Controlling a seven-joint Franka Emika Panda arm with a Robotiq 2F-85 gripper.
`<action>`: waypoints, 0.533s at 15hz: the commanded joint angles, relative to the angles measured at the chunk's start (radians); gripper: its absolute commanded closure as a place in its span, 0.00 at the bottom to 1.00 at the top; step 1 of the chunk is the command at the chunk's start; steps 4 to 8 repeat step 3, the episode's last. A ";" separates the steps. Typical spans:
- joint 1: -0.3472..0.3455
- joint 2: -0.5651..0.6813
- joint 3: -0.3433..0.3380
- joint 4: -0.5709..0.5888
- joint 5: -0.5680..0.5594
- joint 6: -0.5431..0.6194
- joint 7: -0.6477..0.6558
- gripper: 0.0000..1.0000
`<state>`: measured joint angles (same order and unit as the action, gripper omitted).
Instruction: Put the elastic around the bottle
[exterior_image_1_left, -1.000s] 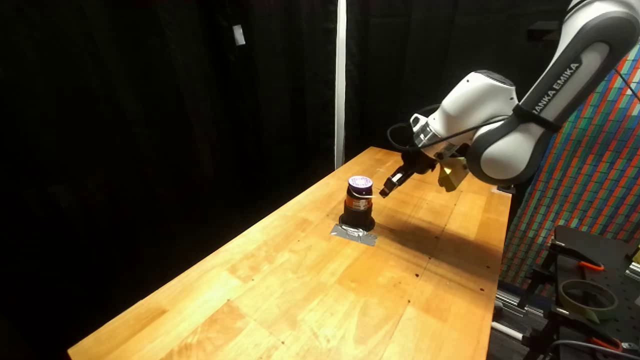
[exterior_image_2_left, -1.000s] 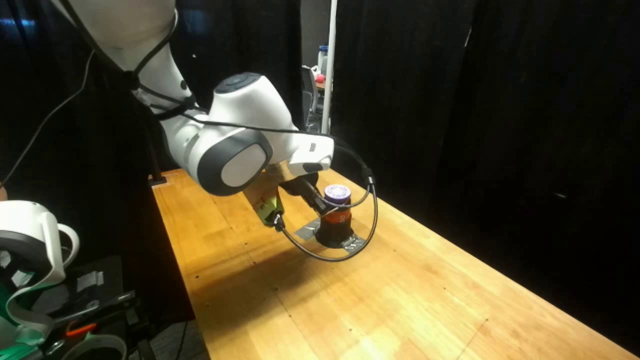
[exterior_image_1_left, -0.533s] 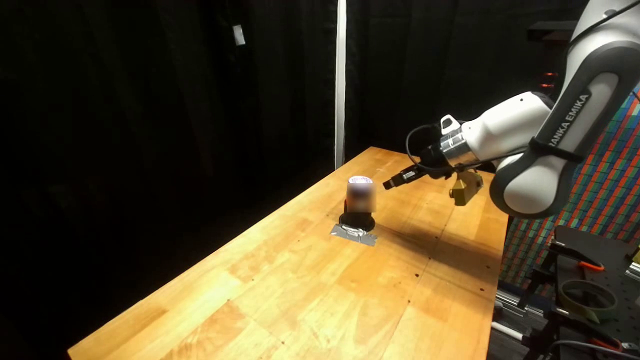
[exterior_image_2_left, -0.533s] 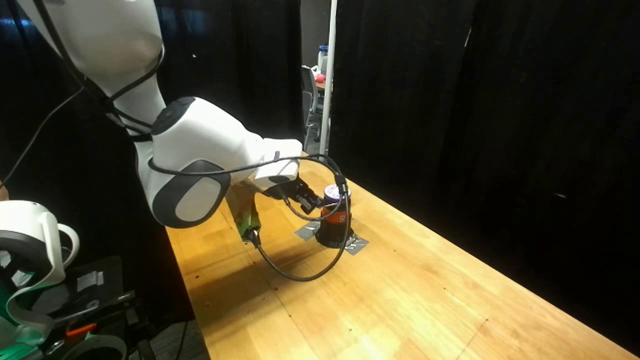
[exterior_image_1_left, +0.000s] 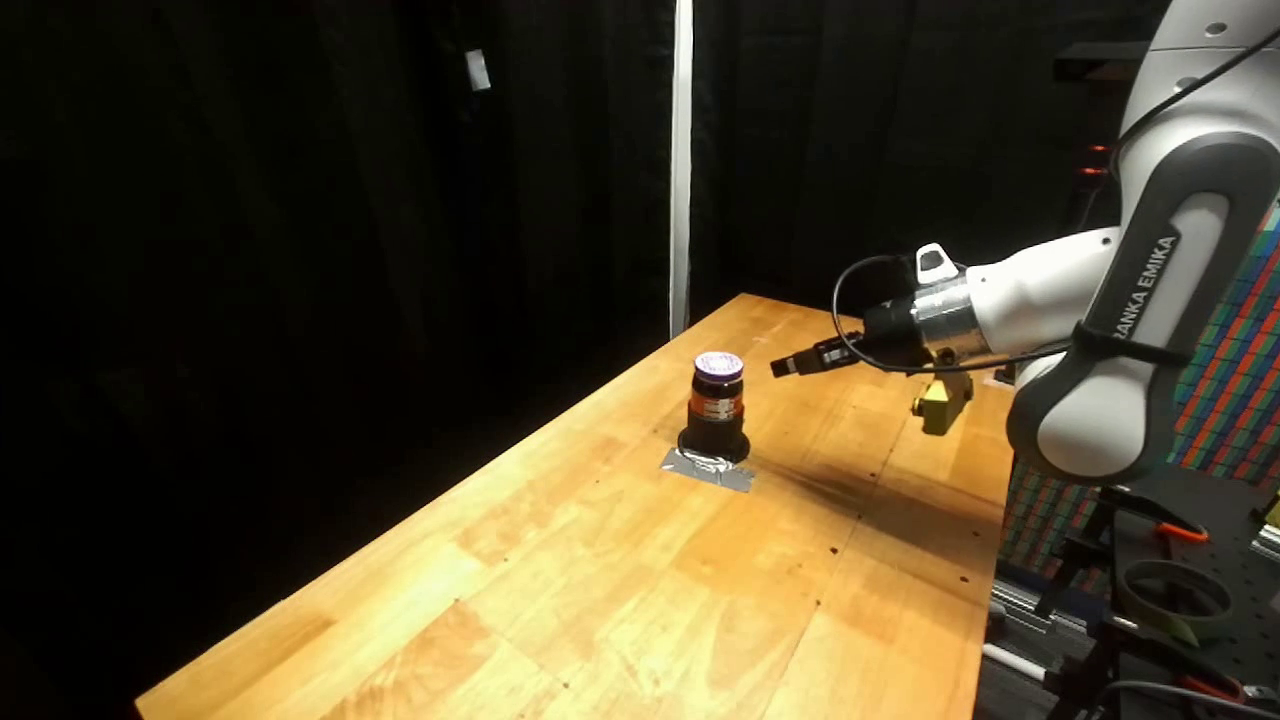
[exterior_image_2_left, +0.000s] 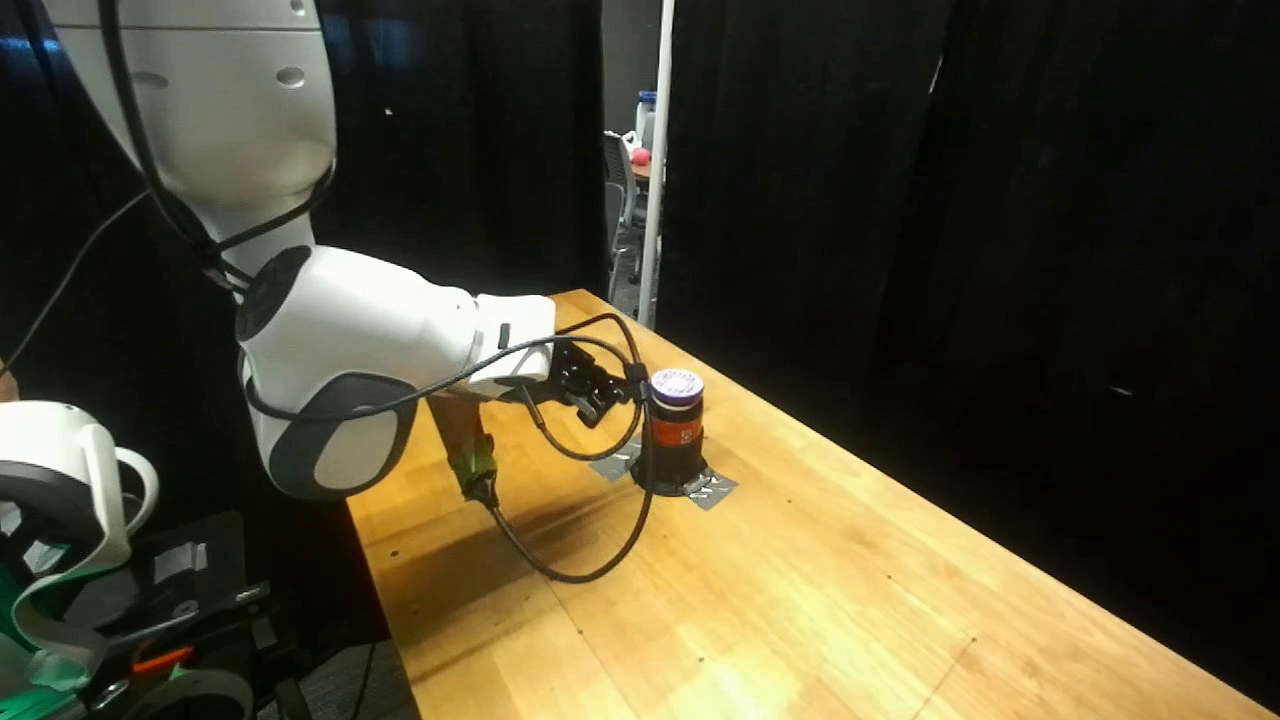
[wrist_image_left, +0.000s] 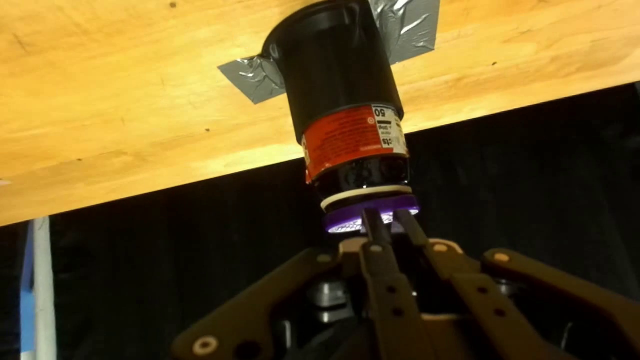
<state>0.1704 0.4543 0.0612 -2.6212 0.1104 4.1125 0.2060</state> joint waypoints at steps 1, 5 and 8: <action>-0.031 0.002 0.031 -0.002 0.005 -0.010 -0.009 0.56; -0.037 0.005 0.035 -0.003 0.004 -0.017 -0.007 0.65; -0.037 0.005 0.035 -0.003 0.004 -0.017 -0.007 0.65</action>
